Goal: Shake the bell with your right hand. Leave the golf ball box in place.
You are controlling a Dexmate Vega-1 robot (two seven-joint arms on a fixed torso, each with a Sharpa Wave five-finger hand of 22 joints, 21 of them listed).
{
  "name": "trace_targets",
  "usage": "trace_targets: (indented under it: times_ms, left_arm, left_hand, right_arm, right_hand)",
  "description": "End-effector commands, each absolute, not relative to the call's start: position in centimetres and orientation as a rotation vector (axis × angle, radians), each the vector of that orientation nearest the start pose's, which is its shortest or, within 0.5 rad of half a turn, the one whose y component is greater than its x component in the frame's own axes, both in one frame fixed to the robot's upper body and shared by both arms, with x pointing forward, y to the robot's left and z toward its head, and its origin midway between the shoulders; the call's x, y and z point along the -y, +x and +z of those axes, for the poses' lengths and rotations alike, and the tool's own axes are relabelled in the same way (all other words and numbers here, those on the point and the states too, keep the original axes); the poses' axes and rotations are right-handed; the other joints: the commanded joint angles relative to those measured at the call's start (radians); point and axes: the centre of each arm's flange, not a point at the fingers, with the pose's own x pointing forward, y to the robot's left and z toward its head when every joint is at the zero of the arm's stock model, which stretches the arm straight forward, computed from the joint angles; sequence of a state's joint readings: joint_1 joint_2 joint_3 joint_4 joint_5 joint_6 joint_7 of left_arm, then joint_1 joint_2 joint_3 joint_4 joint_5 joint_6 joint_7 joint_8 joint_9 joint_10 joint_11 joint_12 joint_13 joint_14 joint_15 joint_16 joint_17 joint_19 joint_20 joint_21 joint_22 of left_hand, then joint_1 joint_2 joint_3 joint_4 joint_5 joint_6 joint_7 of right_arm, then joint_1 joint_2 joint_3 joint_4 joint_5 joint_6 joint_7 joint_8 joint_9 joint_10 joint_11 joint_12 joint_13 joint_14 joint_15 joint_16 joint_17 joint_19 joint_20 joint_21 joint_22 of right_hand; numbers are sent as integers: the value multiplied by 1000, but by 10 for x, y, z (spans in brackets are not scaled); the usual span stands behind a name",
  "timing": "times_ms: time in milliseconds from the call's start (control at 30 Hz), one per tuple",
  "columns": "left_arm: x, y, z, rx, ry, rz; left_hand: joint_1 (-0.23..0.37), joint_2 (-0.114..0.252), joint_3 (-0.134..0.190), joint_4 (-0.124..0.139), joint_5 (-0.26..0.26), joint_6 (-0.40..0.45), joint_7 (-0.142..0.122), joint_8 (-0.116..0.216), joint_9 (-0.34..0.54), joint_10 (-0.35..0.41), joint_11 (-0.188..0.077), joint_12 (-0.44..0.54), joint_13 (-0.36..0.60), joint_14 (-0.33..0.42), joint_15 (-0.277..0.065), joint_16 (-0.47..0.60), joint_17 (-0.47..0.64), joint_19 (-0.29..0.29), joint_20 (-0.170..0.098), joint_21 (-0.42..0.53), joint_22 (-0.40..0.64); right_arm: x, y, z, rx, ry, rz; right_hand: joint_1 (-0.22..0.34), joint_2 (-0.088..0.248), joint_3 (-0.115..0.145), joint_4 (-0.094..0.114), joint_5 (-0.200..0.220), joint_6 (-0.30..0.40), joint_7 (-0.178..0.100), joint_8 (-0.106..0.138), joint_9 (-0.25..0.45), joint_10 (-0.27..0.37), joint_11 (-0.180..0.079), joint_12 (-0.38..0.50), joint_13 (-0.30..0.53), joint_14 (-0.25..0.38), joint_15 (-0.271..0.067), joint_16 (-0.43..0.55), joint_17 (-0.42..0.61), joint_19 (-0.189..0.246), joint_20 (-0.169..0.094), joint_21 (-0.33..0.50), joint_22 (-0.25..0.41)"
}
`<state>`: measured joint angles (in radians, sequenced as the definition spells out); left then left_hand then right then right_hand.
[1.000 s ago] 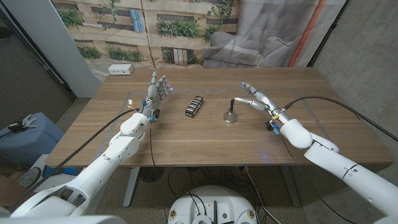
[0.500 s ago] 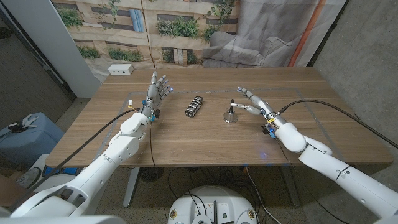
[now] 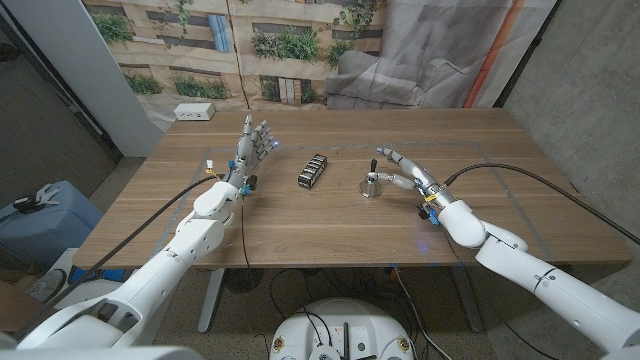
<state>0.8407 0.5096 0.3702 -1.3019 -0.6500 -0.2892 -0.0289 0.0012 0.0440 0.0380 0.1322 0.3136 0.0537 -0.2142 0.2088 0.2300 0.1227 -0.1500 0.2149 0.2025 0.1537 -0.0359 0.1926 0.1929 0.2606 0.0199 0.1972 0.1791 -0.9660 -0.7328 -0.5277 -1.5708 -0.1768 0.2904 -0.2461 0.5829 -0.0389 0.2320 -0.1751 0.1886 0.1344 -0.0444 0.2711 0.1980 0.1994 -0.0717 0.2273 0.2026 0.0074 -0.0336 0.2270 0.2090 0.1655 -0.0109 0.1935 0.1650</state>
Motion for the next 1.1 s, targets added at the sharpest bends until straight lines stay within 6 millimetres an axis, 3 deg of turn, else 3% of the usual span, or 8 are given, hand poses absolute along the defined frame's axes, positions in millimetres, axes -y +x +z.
trace_targets:
  times_ms: [33,700,733,867,1100]
  left_arm:
    - [-290,653,-28,593,-42,-207]
    - [-290,652,-28,593,-42,-207]
    - [-290,652,-28,593,-43,-207]
    - [-290,652,-28,593,-42,-207]
    - [-290,652,-28,593,-42,-207]
  left_hand:
    - [2,10,-1,7,6,0,-8,6,4,3,-4,5,5,9,-98,6,4,8,0,7,6]
    - [2,10,-1,7,6,0,-8,6,4,3,-5,6,5,9,-98,6,4,8,1,7,6]
    - [2,10,-1,7,6,0,-8,6,4,3,-7,6,5,9,-98,6,4,8,1,7,6]
    - [2,10,-1,7,6,0,-8,6,4,3,-5,5,5,8,-98,5,4,8,1,7,6]
    - [2,10,-1,7,6,0,-8,6,4,3,-5,5,5,8,-98,5,4,8,1,7,6]
  right_arm:
    - [222,595,-78,756,-895,167]
    - [219,599,-79,772,-843,91]
    - [219,599,-79,774,-841,87]
    - [219,600,-79,779,-829,74]
    - [219,602,-80,774,-817,55]
  right_hand:
    - [28,-4,14,3,-3,30,-10,14,5,41,-4,13,3,28,-25,14,2,21,4,7,3]
    - [82,11,37,14,-4,231,-50,98,12,281,-51,48,5,169,-95,67,5,95,4,7,4]
    - [86,12,38,15,-4,251,-55,106,11,304,-68,51,5,180,-101,71,5,102,2,7,4]
    - [96,17,42,15,-5,295,-67,123,11,352,-85,54,4,214,-116,85,6,119,-3,8,4]
    - [103,19,42,18,-6,363,-79,149,9,429,-99,59,3,270,-144,109,7,135,-8,5,4]
